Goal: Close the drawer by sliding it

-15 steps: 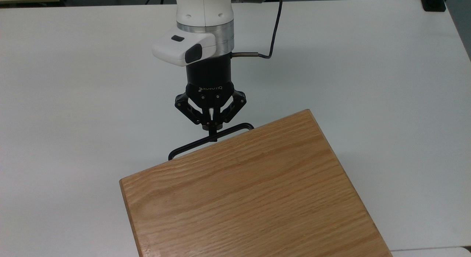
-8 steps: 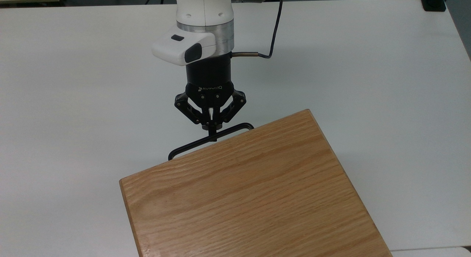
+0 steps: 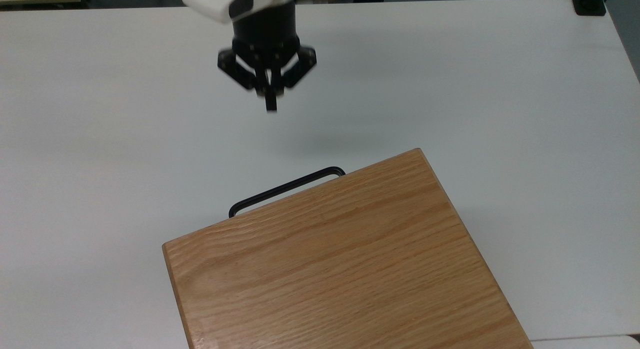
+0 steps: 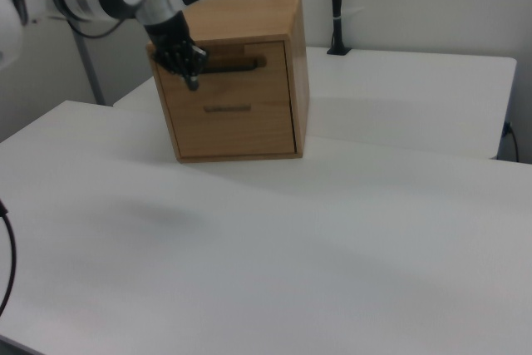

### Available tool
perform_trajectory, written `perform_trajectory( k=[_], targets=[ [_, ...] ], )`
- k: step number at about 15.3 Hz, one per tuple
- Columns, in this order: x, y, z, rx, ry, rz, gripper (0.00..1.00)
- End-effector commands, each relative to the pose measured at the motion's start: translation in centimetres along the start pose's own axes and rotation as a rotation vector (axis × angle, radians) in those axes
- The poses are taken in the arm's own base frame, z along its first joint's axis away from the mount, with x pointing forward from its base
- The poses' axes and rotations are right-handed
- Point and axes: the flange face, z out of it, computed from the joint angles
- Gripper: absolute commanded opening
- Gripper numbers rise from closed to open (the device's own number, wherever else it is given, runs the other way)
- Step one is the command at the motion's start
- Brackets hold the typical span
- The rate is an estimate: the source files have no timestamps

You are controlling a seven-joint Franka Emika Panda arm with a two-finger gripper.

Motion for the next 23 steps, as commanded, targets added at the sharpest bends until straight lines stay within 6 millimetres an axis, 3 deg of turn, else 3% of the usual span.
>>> perform_trajectory(
  k=[1,5,6,7,9,13,15,19,23],
  targets=[
    [-5.0,0.7,-3.5,0.007,-0.108,0.011,0.00],
    [-9.4,2.1,-6.6,0.045,-0.189,0.079,0.05],
    [-10.2,2.4,-7.2,0.083,-0.187,0.105,0.16],
    [-11.2,3.3,-7.6,0.111,-0.187,0.148,0.36],
    [-12.7,5.0,-7.6,0.120,-0.196,0.191,0.49],
    [-12.2,6.8,-6.8,0.123,-0.196,0.263,0.94],
    [-11.7,7.1,-6.6,0.109,-0.194,0.260,1.00],
    [-10.2,7.6,-5.2,0.082,-0.176,0.253,1.00],
    [-9.8,8.1,-5.5,0.069,-0.154,0.275,1.00]
  ],
)
